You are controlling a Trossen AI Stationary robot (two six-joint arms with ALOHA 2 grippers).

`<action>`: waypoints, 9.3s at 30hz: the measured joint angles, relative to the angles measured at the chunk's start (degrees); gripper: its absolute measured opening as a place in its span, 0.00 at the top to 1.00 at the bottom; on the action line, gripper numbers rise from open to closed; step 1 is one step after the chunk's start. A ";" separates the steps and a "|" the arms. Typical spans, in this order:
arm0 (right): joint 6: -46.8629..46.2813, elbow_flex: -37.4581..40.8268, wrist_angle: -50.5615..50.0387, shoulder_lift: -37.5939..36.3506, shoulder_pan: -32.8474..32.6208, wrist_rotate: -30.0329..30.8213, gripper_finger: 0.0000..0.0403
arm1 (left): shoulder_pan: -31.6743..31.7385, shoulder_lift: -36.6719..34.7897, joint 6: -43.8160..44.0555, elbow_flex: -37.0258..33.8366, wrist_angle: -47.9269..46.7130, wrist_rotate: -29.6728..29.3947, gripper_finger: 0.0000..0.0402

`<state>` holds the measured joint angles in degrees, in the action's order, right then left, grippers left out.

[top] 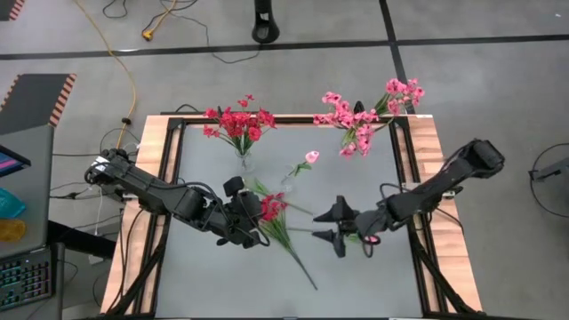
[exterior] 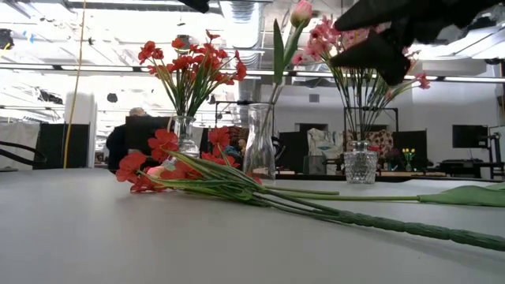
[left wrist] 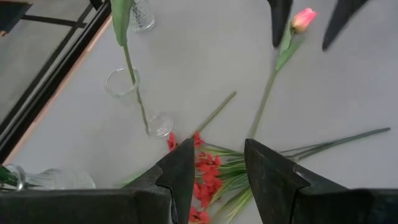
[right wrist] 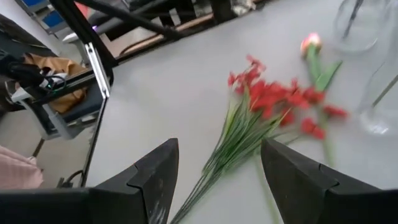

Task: Sort flowers into vase by color
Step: Put the red flower into the top left transparent vase

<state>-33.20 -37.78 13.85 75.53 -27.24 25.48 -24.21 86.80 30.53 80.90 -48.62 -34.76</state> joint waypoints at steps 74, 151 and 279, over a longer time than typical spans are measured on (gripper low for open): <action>-14.41 -34.40 -28.09 39.63 4.08 -5.80 0.89 | -11.60 -2.97 10.66 0.00 0.09 -4.78 0.68; 37.77 -34.53 10.75 14.73 4.50 -6.20 0.88 | -5.22 -2.34 -35.87 -26.01 86.03 0.04 0.68; 23.11 -34.49 -34.80 -2.67 3.78 1.60 0.49 | 22.42 -19.19 -3.75 -41.62 42.01 -24.61 0.90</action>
<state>-10.09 -72.27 -20.95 72.86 -23.46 27.08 -1.79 67.61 26.78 39.29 -6.61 -59.37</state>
